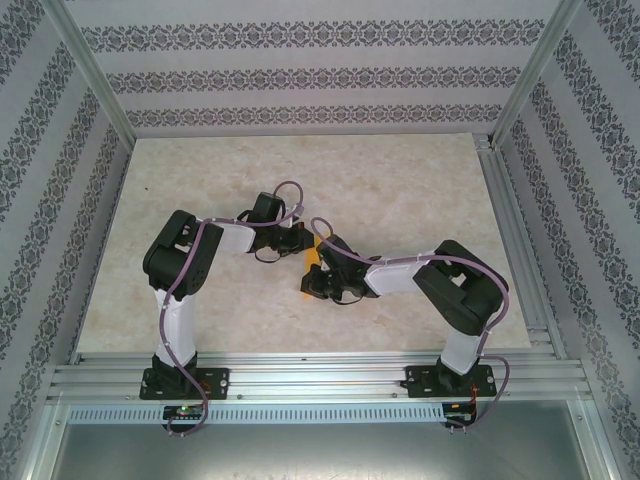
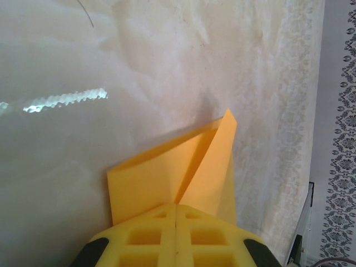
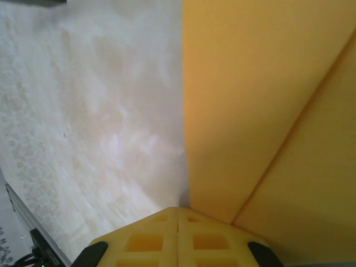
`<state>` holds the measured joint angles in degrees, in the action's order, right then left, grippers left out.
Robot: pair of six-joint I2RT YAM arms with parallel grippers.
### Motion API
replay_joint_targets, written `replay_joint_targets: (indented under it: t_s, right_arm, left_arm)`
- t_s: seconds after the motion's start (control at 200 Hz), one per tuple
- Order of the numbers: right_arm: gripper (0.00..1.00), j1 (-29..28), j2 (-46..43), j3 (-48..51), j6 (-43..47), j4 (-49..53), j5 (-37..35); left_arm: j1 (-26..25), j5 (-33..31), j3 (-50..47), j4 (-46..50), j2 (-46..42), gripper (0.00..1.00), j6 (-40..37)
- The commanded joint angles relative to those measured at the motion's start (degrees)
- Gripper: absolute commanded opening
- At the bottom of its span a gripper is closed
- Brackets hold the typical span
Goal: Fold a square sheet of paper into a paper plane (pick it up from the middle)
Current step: Fourth fold the wing at the center of the table.
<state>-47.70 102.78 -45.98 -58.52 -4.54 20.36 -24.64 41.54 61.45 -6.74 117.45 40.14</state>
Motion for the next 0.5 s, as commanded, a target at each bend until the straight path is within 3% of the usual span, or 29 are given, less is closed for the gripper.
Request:
replay_joint_targets:
  t_s: [0.0,0.18,0.255,0.385,0.495]
  right_arm:
    - [0.07,-2.1,-0.4,-0.94,2.35,8.42,0.65]
    - [0.13,-1.4,-7.61,-0.83,3.3,10.19,-3.32]
    - [0.2,0.3,-12.36,1.02,3.38,11.64,-5.95]
    - [0.28,3.8,-18.45,6.7,1.51,11.09,-10.15]
    - [0.31,5.97,-20.13,9.4,0.34,8.35,-10.11]
  left_arm:
    - [0.23,-2.2,-0.98,0.96,2.13,0.04,-0.29]
    - [0.19,0.15,-1.01,-0.55,0.11,0.08,0.71]
    - [0.2,0.97,-0.98,-0.41,-2.56,0.11,0.99]
    - [0.21,-0.82,-0.14,4.13,-8.55,0.28,-0.62]
    - [0.21,-2.55,-1.32,6.95,-13.0,0.33,-1.68]
